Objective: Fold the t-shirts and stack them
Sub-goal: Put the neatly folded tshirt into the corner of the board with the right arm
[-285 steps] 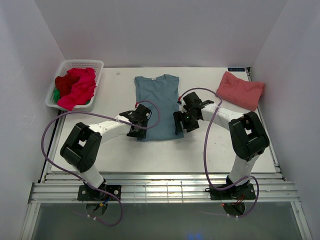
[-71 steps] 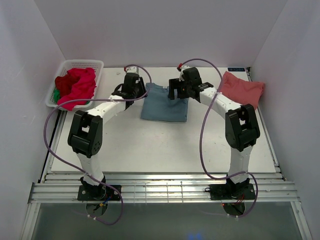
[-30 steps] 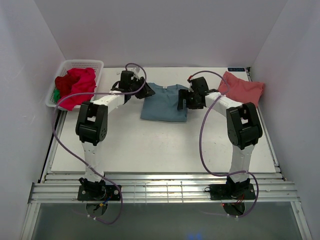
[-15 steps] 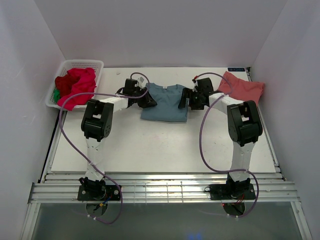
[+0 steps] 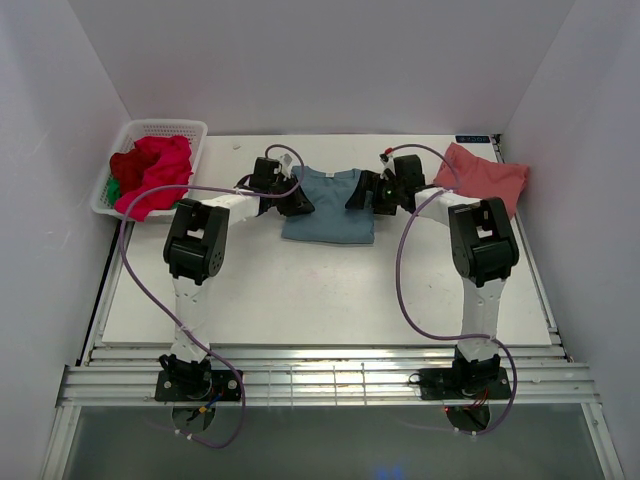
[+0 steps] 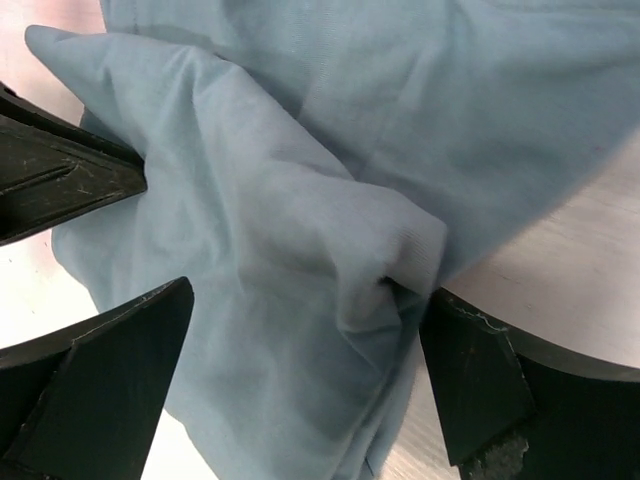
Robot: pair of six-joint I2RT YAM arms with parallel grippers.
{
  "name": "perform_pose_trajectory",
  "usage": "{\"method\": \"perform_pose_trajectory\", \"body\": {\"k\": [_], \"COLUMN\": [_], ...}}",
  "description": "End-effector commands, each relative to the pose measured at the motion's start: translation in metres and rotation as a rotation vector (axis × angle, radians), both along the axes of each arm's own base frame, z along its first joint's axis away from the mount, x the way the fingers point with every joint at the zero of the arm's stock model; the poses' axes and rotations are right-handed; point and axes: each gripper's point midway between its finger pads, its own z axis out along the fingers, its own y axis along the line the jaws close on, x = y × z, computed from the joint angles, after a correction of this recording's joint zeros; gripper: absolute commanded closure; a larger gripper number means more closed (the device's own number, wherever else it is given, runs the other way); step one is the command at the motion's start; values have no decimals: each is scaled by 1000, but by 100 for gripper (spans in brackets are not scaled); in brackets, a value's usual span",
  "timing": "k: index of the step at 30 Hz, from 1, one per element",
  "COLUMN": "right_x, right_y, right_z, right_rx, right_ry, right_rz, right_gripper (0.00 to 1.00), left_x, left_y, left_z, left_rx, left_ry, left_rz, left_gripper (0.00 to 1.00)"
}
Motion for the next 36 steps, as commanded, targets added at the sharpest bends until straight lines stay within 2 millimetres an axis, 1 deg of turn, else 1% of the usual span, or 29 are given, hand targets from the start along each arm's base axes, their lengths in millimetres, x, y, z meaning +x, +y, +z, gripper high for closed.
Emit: {"method": "perform_pose_trajectory", "body": {"k": [1,7,11,14,15,16,18,19,20,21,22,24,25,26,27,28,29,30,31,32,33,34,35,36], "right_x": [-36,-40,-40,-41,-42,-44,-44,-46,-45,-47,-48,-46,-44,-41,-36,-30,-28,-16,-9,-8,6,12,17,18], "right_y": [12,33,38,34,33,29,25,20,18,17,12,10,6,5,4,-1,-5,-5,-10,-20,-19,-26,-31,-41], "right_z": [-52,-60,-63,-65,-66,-70,-72,-76,-76,-79,-82,-80,-78,-74,-61,-54,-47,-27,-19,-14,5,12,18,21], "right_rx": [-54,-73,-102,-141,-154,-181,-211,-236,-248,-262,-289,-311,-330,-338,-338,-367,-391,-402,-437,-498,-508,-546,-577,-603], "right_ry": [169,176,175,172,169,169,164,175,174,178,190,178,166,152,122,88,80,32,11,4,-41,-56,-70,-59], "right_rz": [45,84,92,85,82,72,62,53,50,50,38,40,34,28,20,4,-1,-11,-25,-14,-20,-32,-24,-27], "right_gripper": [2,1,0,14,22,32,42,60,70,84,92,92,92,92,92,92,92,92,92,92,92,92,92,92], "left_x": [-27,-26,-27,-27,-27,-27,-28,-28,-29,-29,-29,-31,-30,-31,-29,-25,-20,-17,-14,-11,-3,-1,2,4], "left_y": [6,5,5,6,6,6,6,6,7,7,8,8,8,8,8,8,6,5,5,5,3,3,2,2], "left_z": [-28,-26,-26,-25,-25,-25,-25,-25,-25,-24,-24,-24,-21,-20,-15,-7,3,11,18,29,45,52,67,76], "left_rx": [105,105,111,109,109,109,108,108,109,108,110,112,109,107,104,104,97,93,95,91,84,84,77,75], "left_ry": [105,101,98,99,98,98,99,99,98,97,95,96,87,84,72,52,30,15,6,-14,-46,-55,-82,-98], "left_rz": [-10,-10,-8,-6,-6,-6,-5,-5,-4,-4,-2,-1,-1,-1,1,4,6,8,11,14,18,20,24,28], "left_gripper": [67,67,67,67,67,67,67,67,67,67,67,67,67,67,67,67,67,67,67,65,64,63,62,61]}}
